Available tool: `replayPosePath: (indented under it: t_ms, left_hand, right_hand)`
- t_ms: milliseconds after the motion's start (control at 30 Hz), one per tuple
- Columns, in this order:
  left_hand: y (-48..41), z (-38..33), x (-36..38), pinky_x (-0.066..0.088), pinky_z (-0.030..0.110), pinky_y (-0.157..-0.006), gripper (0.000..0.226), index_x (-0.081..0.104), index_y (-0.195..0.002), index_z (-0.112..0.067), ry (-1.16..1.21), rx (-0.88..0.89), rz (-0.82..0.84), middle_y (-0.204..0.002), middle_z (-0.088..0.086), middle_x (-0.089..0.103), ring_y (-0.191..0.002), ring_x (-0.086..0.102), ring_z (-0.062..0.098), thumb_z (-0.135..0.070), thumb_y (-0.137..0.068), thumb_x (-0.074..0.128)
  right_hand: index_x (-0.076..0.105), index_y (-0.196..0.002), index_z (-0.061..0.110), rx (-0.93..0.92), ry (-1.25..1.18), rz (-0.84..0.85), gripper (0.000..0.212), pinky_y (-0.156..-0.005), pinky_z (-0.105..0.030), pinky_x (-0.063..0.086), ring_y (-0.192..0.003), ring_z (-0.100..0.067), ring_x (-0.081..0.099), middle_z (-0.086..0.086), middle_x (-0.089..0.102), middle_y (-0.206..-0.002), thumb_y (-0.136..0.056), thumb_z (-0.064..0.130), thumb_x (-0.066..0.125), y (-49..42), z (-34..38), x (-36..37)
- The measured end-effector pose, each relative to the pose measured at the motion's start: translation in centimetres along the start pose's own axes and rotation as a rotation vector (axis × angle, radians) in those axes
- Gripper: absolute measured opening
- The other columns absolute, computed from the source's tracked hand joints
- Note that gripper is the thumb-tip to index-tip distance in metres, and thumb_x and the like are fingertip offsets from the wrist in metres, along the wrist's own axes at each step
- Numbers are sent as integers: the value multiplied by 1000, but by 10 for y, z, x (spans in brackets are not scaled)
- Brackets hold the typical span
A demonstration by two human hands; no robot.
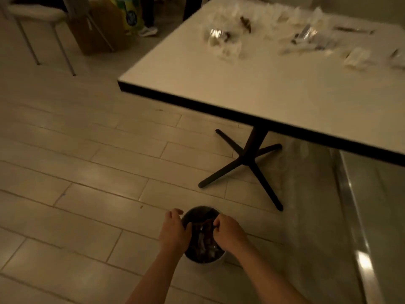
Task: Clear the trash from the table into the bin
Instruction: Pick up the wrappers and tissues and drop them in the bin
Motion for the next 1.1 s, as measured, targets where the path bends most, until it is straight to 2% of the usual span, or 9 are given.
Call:
replayPosePath:
  t_ms: [167,367,600,833,1100]
  left_hand:
    - [30,-71,-105,49,33,-82,41,41,-127,-18,-112,90,27,-133,4,41,-104,58,22,-34,-91,53]
    - [50,-168,-241,46,33,-86,38,41,-126,-19,-190,223,-12,-131,3,45,-112,53,22,-34,-92,50]
    - [28,-280,-353,46,38,-85,35,44,-122,-14,-203,378,-110,-126,7,49,-109,54,26,-30,-91,53]
    - [-8,-346,-357,47,41,-84,37,44,-123,-13,-201,443,-106,-127,9,48,-109,54,28,-29,-90,54]
    - [-84,-391,-303,48,42,-86,43,43,-124,-14,-193,391,-83,-128,10,46,-109,55,32,-31,-88,58]
  right_hand:
    - [45,-130,16,-49,56,75,37,-99,-37,46,-120,-26,47,-8,47,-133,-94,26,45,59,67,-77]
    - [50,-121,12,-122,79,34,30,-88,-36,50,-108,-27,56,-11,55,-124,-92,21,44,110,158,-208]
    - [48,-124,14,-150,57,-176,33,-85,-33,44,-112,-27,50,-10,51,-126,-91,20,46,122,216,-352]
    - [47,-125,15,-72,57,-261,35,-88,-37,46,-113,-29,50,-12,49,-128,-90,22,48,97,188,-414]
    - [47,-123,16,-15,84,-237,32,-91,-38,44,-118,-30,47,-11,46,-129,-91,21,48,8,138,-452]
Point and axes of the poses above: each hand's wrist, its own y-axis away from the middle knuckle, its own x-axis out of the palm, z = x × y, the point moved 9 cm from there along -y, towards the middle knuckle
